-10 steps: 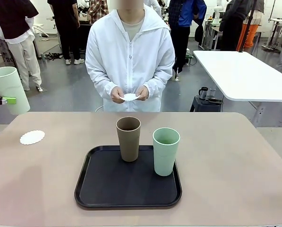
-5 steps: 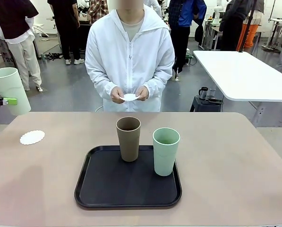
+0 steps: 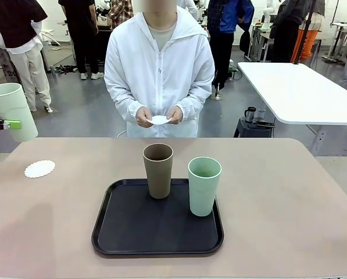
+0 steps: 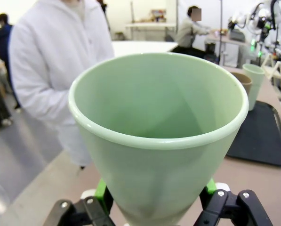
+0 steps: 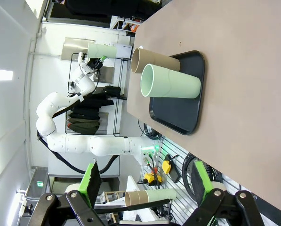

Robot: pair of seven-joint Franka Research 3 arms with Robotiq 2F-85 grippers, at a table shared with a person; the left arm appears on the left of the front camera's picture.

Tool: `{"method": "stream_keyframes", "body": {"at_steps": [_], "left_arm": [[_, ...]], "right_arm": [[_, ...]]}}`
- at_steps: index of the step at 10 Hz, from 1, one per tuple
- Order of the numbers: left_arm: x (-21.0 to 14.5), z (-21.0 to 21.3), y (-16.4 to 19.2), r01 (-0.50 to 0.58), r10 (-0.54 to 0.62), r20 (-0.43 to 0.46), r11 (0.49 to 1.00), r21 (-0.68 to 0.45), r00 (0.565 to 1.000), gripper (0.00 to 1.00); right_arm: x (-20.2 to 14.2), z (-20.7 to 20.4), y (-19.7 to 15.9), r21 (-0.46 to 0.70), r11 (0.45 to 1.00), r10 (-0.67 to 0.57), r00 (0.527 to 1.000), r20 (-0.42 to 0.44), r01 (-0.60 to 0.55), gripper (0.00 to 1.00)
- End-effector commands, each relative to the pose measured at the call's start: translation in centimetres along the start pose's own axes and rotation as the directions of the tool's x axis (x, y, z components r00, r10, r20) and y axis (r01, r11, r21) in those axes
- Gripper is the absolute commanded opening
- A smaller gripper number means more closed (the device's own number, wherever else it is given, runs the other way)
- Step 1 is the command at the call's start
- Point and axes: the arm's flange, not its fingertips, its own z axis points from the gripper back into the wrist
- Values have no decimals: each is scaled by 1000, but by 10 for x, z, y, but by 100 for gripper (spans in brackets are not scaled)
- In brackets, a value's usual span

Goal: Place coasters on the table and set cups on them.
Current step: Pick up one Reusable plastic cup and place it on a coaster set by the human.

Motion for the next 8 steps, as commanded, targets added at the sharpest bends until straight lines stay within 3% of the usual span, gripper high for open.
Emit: {"method": "stream_keyframes", "body": {"at_steps": [1,5,8], "left_arm": [[0,0,0,0,0,0,1000,0,1000,85],[-36,3,9,30,-28,18,995,-93,999,85],[-72,-7,17,12,-15,-23,994,-112,1000,85]], "right_arm": [[0,1,0,16,1000,6,1000,3,-6,100],[0,1,0,16,1000,6,1000,3,-6,100],[0,1,0,16,1000,6,1000,3,-6,100]]}}
